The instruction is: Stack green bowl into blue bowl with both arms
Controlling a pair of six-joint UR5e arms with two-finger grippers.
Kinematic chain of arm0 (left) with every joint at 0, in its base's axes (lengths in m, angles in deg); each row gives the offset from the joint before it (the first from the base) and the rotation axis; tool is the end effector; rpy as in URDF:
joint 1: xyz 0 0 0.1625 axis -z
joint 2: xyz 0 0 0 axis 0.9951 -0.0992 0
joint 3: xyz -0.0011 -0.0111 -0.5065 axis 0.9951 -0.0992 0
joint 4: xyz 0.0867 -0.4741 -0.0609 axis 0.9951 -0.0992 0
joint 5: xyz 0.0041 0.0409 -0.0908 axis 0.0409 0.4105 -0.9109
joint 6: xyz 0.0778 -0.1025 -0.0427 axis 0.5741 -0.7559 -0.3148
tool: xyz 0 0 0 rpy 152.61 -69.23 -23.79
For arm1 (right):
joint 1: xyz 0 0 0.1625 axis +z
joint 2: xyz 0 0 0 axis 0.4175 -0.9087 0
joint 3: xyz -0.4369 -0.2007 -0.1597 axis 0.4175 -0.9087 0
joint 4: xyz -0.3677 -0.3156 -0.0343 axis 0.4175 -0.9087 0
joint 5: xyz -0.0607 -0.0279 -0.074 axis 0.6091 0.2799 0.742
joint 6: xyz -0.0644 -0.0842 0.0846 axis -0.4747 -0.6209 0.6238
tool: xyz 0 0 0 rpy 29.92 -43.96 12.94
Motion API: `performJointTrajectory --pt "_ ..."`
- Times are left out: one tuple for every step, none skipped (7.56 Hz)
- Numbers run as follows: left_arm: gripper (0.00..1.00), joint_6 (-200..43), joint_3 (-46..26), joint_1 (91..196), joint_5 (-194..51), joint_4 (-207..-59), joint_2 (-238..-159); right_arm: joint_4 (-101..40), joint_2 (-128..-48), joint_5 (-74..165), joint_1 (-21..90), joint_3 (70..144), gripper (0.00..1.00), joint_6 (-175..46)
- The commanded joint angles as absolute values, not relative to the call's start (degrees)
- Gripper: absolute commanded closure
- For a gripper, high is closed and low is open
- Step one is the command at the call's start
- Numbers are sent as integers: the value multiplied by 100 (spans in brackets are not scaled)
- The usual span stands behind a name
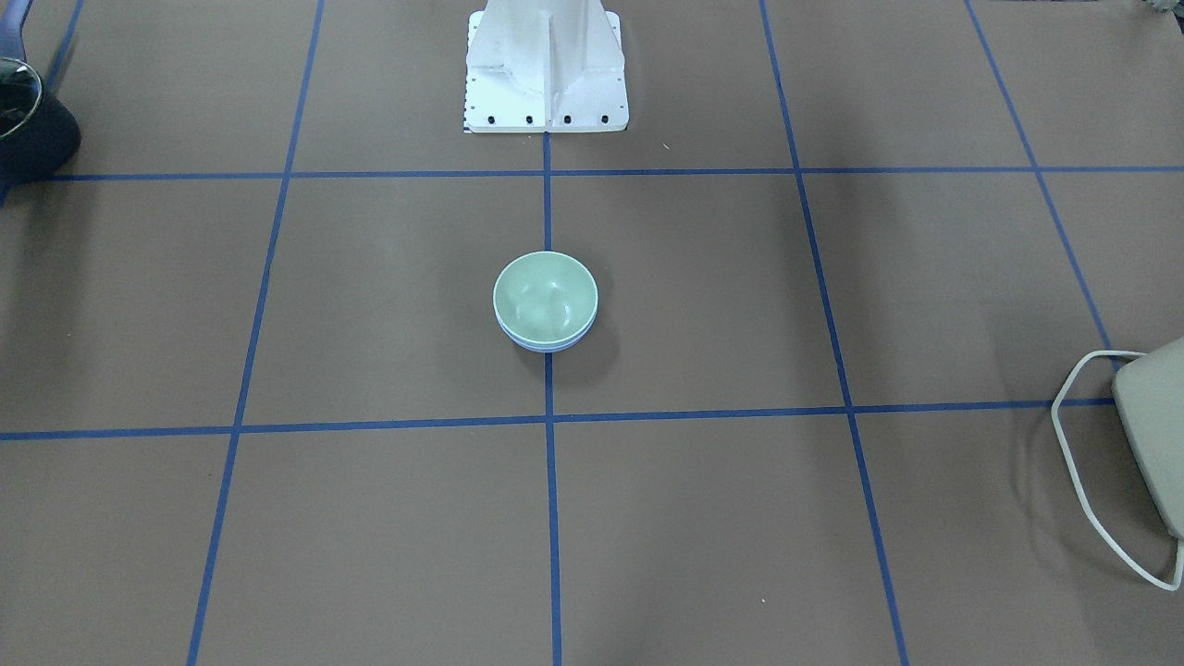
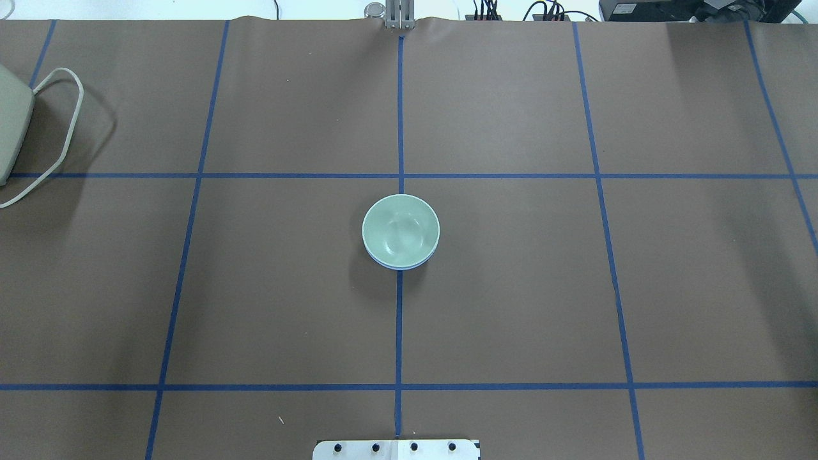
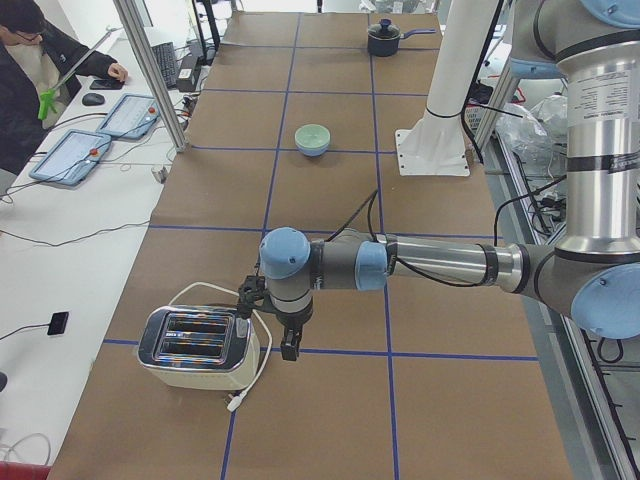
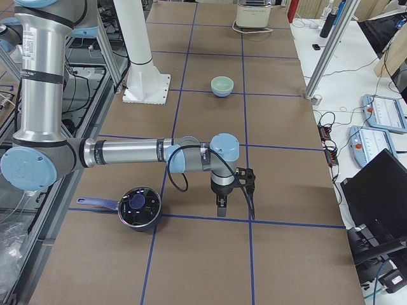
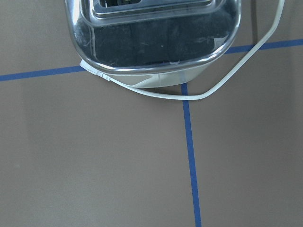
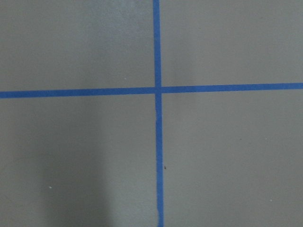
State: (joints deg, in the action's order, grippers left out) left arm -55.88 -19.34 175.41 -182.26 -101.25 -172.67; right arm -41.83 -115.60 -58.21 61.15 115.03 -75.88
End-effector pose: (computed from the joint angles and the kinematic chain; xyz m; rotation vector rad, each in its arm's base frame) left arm -0.0515 -0.5090 0.7313 0.0400 0.7415 0.1062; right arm 0.0147 -0.5146 0.7340 0.0409 -0.6460 -0.0158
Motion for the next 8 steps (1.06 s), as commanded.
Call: performJointTrajectory --pt "1 -5588 -1921 17545 -18219 -10133 -17267 -4159 -11620 -5804 6154 11506 0 -7726" --pt "1 -5588 -1921 17545 -18219 -10125 -17267 -4159 -11628 -5804 6154 11506 0 -7726" --pt "1 -5588 -1921 17536 -18228 -10133 -17267 -4159 -11629 -5812 6154 11498 0 -7726" --pt "1 -5588 -1921 17545 -18228 -10134 -17267 -4159 -11629 -5821 6154 11489 0 -7726" --pt "1 -5588 -1921 17545 -18228 -10134 -17267 -4159 -11629 -5812 6146 11463 0 -7726" --pt "1 -5588 -1921 17536 -18228 -10134 -17267 -4150 -11629 -5821 6146 11463 0 -7726" --pt "1 -5588 -1921 17536 -18228 -10134 -17267 -4150 -11629 -5821 6146 11454 0 -7726" --pt "1 -5579 -1921 17536 -18228 -10134 -17267 -4159 -11629 -5821 6146 11445 0 -7726"
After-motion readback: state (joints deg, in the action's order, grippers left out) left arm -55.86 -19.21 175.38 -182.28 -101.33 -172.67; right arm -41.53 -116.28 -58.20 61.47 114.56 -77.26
